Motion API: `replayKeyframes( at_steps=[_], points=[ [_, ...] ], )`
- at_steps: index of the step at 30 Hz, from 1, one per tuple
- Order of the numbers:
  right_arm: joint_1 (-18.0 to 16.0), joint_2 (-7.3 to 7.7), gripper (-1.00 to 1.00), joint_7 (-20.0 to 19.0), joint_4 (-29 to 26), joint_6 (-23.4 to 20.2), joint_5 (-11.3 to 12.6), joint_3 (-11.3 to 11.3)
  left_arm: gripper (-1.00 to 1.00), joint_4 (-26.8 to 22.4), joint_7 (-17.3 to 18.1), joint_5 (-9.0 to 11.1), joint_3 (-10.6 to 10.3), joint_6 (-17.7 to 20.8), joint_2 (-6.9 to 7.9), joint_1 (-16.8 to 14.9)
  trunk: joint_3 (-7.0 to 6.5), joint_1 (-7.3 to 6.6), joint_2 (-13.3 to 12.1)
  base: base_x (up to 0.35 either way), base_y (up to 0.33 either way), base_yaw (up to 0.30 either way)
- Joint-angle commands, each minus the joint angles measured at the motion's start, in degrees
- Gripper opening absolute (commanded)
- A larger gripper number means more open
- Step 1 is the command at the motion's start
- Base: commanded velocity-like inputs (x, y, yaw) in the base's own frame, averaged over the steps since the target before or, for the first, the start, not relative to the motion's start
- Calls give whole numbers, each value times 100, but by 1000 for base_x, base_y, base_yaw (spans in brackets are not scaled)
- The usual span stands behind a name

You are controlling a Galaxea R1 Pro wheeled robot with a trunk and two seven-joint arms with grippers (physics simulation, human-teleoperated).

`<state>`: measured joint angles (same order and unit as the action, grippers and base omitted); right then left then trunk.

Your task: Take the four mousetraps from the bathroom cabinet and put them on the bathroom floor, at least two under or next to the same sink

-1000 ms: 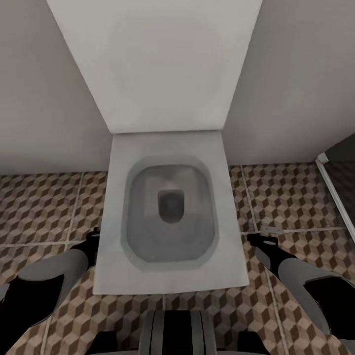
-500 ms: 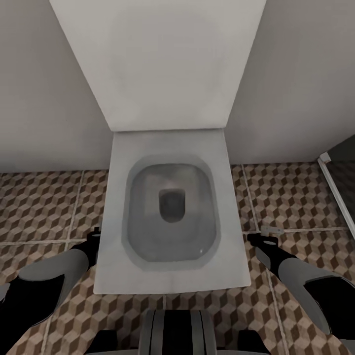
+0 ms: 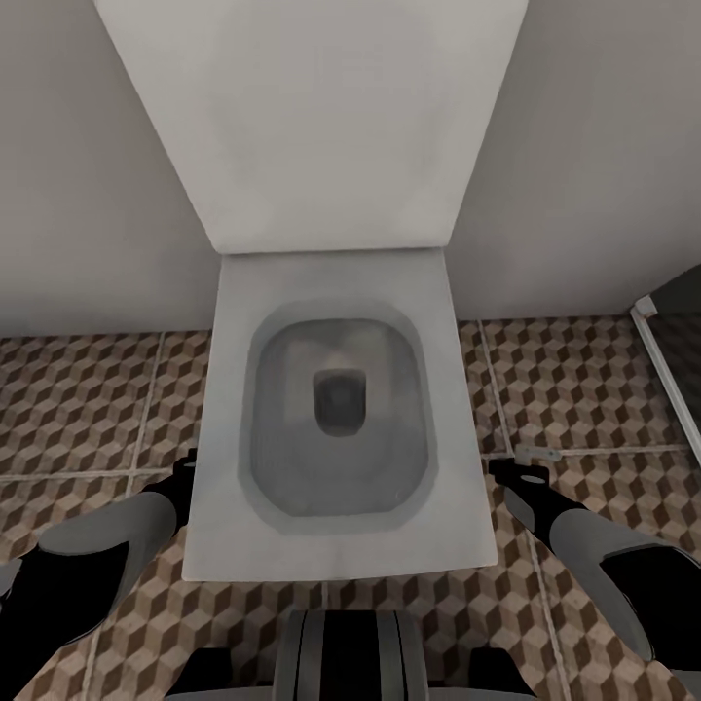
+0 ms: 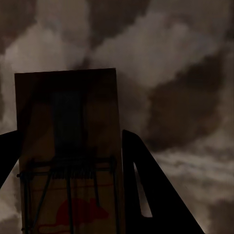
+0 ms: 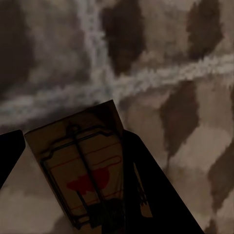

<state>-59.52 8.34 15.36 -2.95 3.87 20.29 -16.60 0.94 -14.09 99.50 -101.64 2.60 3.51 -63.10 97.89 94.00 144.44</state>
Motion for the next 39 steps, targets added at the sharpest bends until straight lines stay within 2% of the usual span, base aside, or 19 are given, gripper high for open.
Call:
replayKeyframes(
  at_steps=[1,13,14,39],
  points=[
    [2,1,-100,11,5,16,80,-11,-100,-6,-24,8,-49,27,1,-5,4,0,1,0,0,0],
    [2,1,-100,11,13,34,80,-18,-100,-6,-24,8,-47,26,1,-7,6,0,1,0,0,0],
    [2,1,100,11,13,34,80,-18,-100,-6,-24,8,-48,25,1,-7,6,0,1,0,0,0],
    [2,10,100,11,14,35,80,-19,-100,-6,-24,8,-49,23,1,-7,6,0,1,0,0,0]
  ],
)
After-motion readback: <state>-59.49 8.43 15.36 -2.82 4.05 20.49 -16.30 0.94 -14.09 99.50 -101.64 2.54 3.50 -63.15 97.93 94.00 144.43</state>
